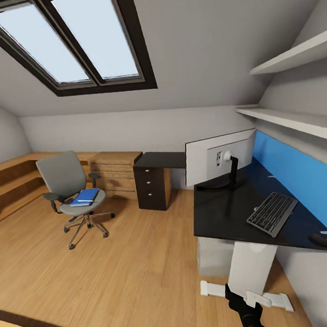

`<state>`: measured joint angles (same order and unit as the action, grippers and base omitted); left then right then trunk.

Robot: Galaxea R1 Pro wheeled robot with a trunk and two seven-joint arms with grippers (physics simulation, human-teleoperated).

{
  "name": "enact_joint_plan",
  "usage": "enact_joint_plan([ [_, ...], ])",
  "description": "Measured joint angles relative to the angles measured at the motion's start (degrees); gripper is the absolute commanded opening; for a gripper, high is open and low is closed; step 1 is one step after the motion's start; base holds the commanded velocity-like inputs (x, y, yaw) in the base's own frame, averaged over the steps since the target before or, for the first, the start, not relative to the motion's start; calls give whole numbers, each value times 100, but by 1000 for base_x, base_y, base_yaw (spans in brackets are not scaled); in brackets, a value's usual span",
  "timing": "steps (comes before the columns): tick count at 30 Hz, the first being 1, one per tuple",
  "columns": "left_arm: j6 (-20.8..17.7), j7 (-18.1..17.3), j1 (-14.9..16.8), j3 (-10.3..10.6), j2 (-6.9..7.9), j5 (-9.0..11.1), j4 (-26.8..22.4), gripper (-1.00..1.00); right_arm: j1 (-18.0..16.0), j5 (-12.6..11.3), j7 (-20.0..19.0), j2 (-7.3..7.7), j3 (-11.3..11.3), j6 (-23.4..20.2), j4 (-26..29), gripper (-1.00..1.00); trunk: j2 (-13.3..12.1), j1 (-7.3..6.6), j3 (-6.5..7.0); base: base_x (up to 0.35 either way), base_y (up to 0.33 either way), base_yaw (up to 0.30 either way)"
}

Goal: In the bedroom, organize the workspace by keeping the computer under the desk, ensuring the monitor is on the desk, placing the keyboard on the desk next to the monitor, placing the mouse on the desk next to the keyboard, moving the folder from the swivel chair onto the desk next to the mouse, stacking the notebook on top of the folder with the pen on top of the notebook, and positioning the swivel chair next to the desk.

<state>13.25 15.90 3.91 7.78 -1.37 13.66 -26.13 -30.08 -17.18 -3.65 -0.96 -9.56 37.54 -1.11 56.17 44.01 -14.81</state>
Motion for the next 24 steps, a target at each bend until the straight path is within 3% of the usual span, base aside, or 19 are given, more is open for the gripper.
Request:
enact_joint_plan([
  [9, 3, 5, 1, 0, 0, 0, 15, 100, 0, 1, 5, 0, 0, 13, 0, 100, -361, -198, 162, 0, 0, -30],
  [24, 84, 49, 1, -8, -9, -1, -2, 100, 1, 1, -1, 2, 0, 9, 0, 100, -964, -528, 432, 0, 0, -248],
])
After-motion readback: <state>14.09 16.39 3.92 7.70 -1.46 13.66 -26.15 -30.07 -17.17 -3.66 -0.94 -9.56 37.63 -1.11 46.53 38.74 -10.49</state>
